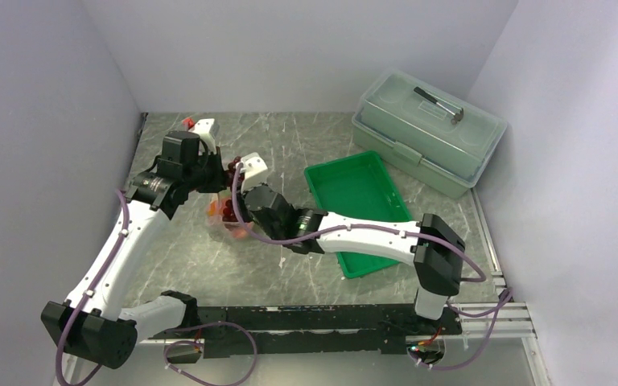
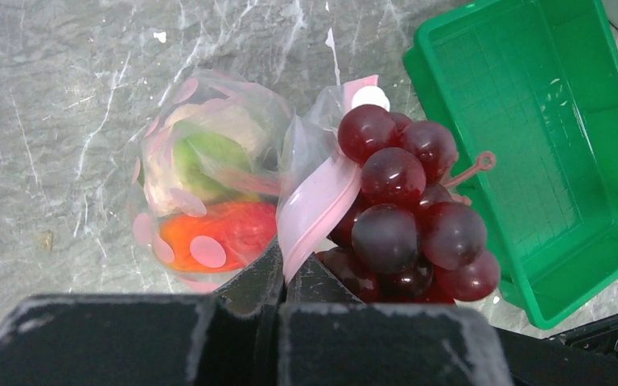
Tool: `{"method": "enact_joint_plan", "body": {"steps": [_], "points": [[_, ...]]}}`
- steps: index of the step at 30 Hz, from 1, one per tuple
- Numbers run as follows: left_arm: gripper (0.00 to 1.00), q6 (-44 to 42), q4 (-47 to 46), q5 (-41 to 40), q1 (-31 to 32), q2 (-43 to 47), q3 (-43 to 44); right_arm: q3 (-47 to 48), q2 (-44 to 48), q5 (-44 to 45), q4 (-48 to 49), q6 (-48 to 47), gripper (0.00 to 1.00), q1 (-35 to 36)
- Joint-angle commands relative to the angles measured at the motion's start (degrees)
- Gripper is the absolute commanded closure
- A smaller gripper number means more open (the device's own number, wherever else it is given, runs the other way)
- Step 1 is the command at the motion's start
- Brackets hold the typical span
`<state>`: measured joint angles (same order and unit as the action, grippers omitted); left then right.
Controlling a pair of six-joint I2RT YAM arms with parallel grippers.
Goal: Place the food in the zip-top bag and seal the zipper
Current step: Place the fake fruit in the zipper food storage bag.
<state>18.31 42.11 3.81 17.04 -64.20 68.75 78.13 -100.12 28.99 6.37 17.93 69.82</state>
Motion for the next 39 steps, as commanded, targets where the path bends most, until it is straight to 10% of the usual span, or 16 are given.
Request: {"method": "enact_joint_plan", "body": {"steps": [1,39], "points": [[1.0,0.39,-3.17,1.37,-0.07,1.62,0.2,3.85,-1.83,0.19,-4.31,0.66,1.0,0.49],[1.0,0.34,-3.09,0.6,-0.34,1.45,0.22,-1.04,-1.8,0.19,-11.18,0.66,1.0,0.49]]}}
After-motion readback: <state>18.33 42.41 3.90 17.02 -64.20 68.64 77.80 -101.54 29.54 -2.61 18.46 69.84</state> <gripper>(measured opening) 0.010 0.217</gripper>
